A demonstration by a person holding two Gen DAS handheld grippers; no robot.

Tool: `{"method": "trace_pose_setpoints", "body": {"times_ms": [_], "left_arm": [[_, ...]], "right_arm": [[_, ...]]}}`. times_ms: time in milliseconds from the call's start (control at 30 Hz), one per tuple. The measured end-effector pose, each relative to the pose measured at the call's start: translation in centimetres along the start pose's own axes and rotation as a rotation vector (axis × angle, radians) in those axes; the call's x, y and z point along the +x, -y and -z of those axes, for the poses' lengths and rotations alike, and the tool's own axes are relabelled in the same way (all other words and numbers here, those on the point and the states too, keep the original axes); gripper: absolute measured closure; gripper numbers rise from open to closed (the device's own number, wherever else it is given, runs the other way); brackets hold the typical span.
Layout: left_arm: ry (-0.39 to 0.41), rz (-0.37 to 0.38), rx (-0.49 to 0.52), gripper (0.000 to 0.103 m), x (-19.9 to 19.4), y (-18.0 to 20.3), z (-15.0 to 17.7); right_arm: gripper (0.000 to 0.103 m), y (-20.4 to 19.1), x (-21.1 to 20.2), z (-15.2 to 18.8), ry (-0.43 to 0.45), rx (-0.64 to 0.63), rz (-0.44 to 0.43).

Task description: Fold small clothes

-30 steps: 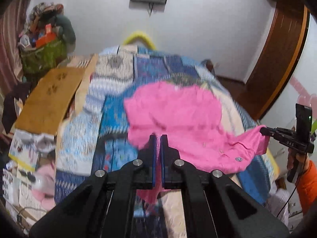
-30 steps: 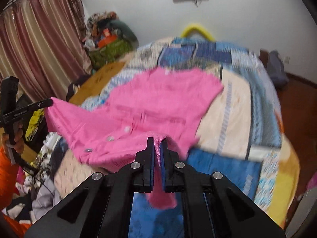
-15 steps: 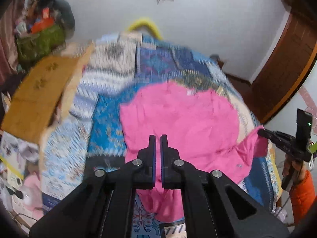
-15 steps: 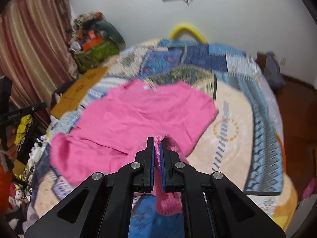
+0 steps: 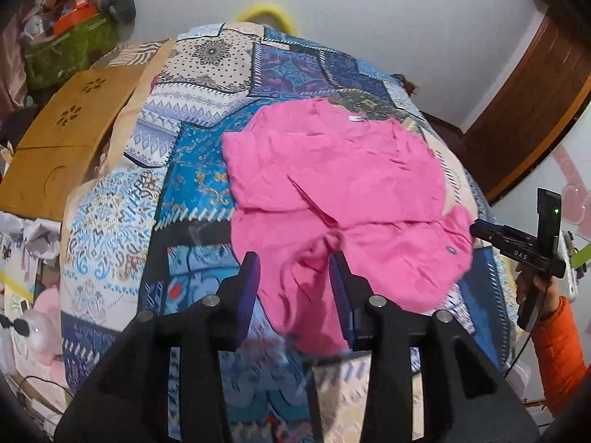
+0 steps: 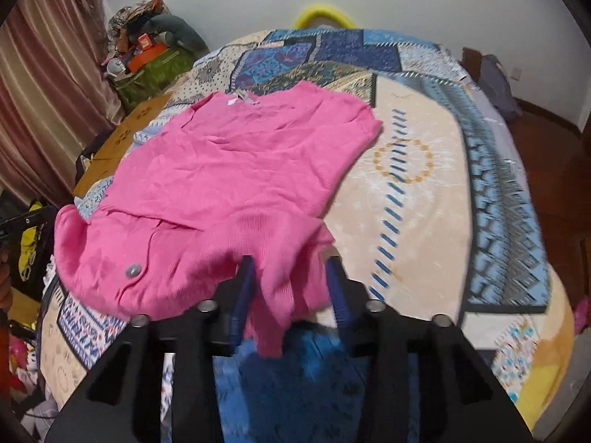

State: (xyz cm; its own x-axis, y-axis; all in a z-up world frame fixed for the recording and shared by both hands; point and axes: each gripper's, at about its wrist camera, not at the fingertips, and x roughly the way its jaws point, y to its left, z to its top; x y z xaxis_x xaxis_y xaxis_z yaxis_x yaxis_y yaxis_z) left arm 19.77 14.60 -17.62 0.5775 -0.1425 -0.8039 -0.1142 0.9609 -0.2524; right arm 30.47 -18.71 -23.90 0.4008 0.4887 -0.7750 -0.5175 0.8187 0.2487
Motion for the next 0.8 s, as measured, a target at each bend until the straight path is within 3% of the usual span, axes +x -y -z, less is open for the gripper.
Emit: {"method": "trace_pose_setpoints", "body": {"times_ms": [200, 400, 700, 767, 800], "left_arm": [[-0.039, 0.03, 0.018, 0.065, 0.0, 1.4, 2.6], [-0.109, 0.028, -0.004, 0.066, 2.2, 1.9, 5.0], [-0.086, 0.03, -0.019, 0.066, 3.4, 1.9, 4.4], [-0.079, 0.028, -0.011, 0.077, 3.6, 1.9, 4.3], [-0.078, 0.033, -0.011, 0.084, 3.7, 1.9, 4.2]], "right_arm": [[0.06, 0.0, -2.2, 2.1, 0.006, -0.006, -0.002], [0.06, 0.5, -1.0, 3.8, -0.041, 0.023, -0.002], [0.06, 1.0, 2.1, 3.5, -0.055, 0.082, -0.048], [0.061, 0.8, 2.8, 3.2, -0.052, 0.085, -0.057], [0.07, 0.7, 3.1, 3.1, -0.051, 0.087, -0.065]]}}
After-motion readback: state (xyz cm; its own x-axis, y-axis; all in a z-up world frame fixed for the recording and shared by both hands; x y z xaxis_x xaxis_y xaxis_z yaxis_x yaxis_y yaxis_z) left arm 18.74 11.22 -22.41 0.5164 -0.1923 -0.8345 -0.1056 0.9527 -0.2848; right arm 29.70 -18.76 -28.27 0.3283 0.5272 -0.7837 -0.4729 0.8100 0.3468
